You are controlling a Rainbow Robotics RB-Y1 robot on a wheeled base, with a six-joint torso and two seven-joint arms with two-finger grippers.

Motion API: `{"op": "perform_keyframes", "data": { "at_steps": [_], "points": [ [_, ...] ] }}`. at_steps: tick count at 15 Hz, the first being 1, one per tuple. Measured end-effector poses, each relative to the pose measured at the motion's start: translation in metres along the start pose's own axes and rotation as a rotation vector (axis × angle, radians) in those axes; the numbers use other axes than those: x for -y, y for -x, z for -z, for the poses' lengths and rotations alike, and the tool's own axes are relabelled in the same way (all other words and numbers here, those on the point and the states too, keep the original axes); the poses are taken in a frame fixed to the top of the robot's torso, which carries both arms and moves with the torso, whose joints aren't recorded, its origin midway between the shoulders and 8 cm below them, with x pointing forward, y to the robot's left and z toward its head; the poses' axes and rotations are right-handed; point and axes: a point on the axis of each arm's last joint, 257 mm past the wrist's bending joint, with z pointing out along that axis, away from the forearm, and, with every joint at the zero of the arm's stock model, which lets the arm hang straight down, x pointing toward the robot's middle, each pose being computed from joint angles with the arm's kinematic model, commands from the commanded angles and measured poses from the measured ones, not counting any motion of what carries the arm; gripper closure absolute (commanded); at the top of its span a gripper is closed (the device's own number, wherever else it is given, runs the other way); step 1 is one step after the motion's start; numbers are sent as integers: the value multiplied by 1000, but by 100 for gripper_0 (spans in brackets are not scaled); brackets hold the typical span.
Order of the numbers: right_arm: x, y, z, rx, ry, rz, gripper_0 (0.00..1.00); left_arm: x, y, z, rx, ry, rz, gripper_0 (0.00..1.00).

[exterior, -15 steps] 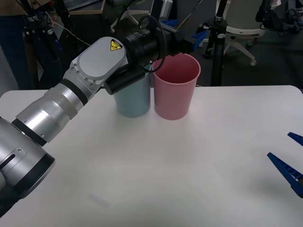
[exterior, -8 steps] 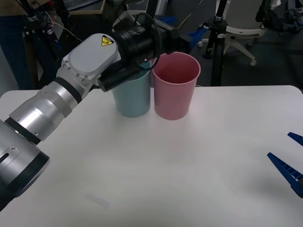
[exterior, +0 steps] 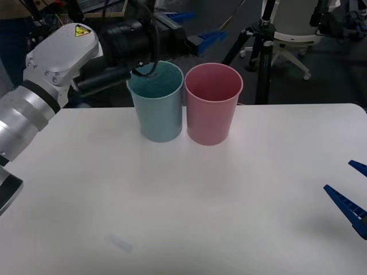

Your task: Grasp the object on the table and drop it into the matching bin: aluminum can to the light blue bin, PET bottle to the pink bin.

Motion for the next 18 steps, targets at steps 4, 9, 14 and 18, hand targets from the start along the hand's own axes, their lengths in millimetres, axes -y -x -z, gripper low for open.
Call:
{"op": "perform_keyframes", "data": {
  "at_steps": [4, 9, 14, 18],
  "points": [
    [0, 0, 0, 0, 0, 0, 0, -9, 4, 34, 1, -31, 13, 0],
    [0, 0, 0, 0, 0, 0, 0, -16, 1, 84, 20, -49, -12, 0],
    [0, 0, 0, 0, 0, 0, 0, -25, -22, 138, 17, -26, -14, 0],
    [0, 0, 0, 0, 0, 0, 0, -19, -33, 184, 28, -8, 3, 0]
  ]
}}
